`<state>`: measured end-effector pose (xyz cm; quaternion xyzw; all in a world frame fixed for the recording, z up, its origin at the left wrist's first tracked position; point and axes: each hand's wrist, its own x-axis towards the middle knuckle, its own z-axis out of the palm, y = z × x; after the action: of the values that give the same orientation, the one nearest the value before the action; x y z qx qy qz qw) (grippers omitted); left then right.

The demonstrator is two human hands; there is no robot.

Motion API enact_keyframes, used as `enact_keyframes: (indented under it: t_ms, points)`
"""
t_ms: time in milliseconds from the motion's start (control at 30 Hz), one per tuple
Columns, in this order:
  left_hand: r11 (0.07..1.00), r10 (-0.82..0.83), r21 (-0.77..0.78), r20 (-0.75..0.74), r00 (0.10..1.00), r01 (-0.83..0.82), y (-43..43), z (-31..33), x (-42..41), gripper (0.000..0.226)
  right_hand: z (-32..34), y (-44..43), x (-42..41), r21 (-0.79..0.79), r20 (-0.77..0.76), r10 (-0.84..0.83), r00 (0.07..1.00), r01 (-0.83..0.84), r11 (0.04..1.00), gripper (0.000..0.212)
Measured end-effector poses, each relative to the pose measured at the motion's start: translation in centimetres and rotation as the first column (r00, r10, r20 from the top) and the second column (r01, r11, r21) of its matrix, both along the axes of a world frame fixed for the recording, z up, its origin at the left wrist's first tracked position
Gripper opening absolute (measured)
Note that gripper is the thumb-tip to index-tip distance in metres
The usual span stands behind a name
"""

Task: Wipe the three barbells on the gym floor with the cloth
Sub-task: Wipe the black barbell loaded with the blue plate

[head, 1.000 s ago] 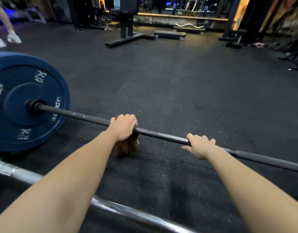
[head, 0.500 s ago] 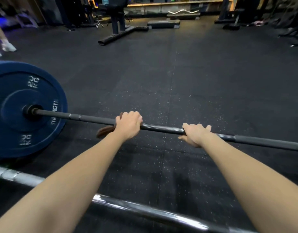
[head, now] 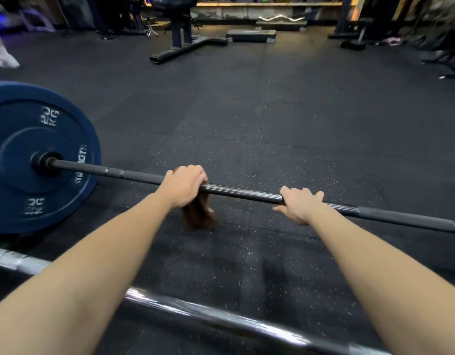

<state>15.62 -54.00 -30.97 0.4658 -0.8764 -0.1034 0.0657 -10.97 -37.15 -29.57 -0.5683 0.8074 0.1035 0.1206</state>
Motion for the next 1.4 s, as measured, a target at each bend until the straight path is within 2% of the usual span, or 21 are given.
enact_keyframes:
  t_ms: [200, 467, 633, 733, 800, 833, 900, 1033, 1133, 1200, 1400]
  points:
    - [0.987, 0.139, -0.086, 0.013, 0.99, -0.138, 1.5, -0.5, -2.6, 0.026, -0.4, -0.2, -0.2, -0.011, -0.01, 0.004, 1.0, -0.004, 1.0, 0.038]
    - [0.996, -0.082, -0.032, 0.001, 0.997, 0.082, 7.4, -0.4, -11.2, 0.026, -0.7, -0.5, -0.2, -0.02, -0.034, -0.005, 0.999, 0.004, 1.0, 0.043]
    - [0.985, -0.171, -0.034, 0.006, 0.985, 0.171, 7.1, -0.7, -11.1, 0.025, -0.5, -0.4, -0.2, -0.016, -0.024, -0.015, 1.0, 0.015, 1.0, 0.046]
    - [0.978, -0.197, 0.06, -0.025, 0.98, 0.198, 6.2, -0.3, -10.6, 0.024, 0.0, -0.2, -0.5, 0.016, 0.019, 0.023, 1.0, -0.023, 1.0, 0.061]
    - [0.98, -0.188, 0.068, -0.025, 0.982, 0.189, 6.0, -0.3, -10.5, 0.023, 0.5, 0.6, -1.4, 0.015, 0.114, 0.001, 0.993, -0.003, 1.0, 0.07]
    - [0.982, -0.181, 0.05, -0.024, 0.983, 0.182, 6.1, -0.4, -10.4, 0.023, 0.7, 1.2, -2.3, 0.028, 0.103, -0.008, 0.995, 0.005, 1.0, 0.071]
    - [0.985, -0.17, 0.013, -0.031, 0.985, 0.171, 6.2, -0.8, -10.1, 0.026, 0.5, 2.5, -4.1, 0.071, -0.007, 0.021, 1.0, -0.02, 0.997, 0.06]
    - [0.989, -0.14, -0.052, -0.086, 0.986, 0.136, 6.9, -1.3, -9.4, 0.026, -0.3, 3.8, -5.8, -0.01, 0.035, 0.043, 0.998, -0.043, 0.999, 0.041]
    - [0.987, -0.154, -0.051, -0.08, 0.985, 0.15, 6.7, -1.0, -8.9, 0.025, -0.1, 3.7, -5.9, 0.051, 0.069, 0.047, 0.997, -0.05, 0.997, 0.036]
    - [0.989, -0.145, -0.045, -0.051, 0.988, 0.142, 6.0, -0.4, -7.7, 0.025, -0.4, 3.7, -6.1, 0.023, 0.067, 0.055, 0.996, -0.056, 0.998, 0.034]
    - [0.993, 0.076, -0.094, -0.016, 0.997, -0.077, 4.3, -0.3, -5.7, 0.026, -0.8, 4.0, -5.8, -0.028, -0.024, 0.086, 0.996, -0.087, 0.996, 0.038]
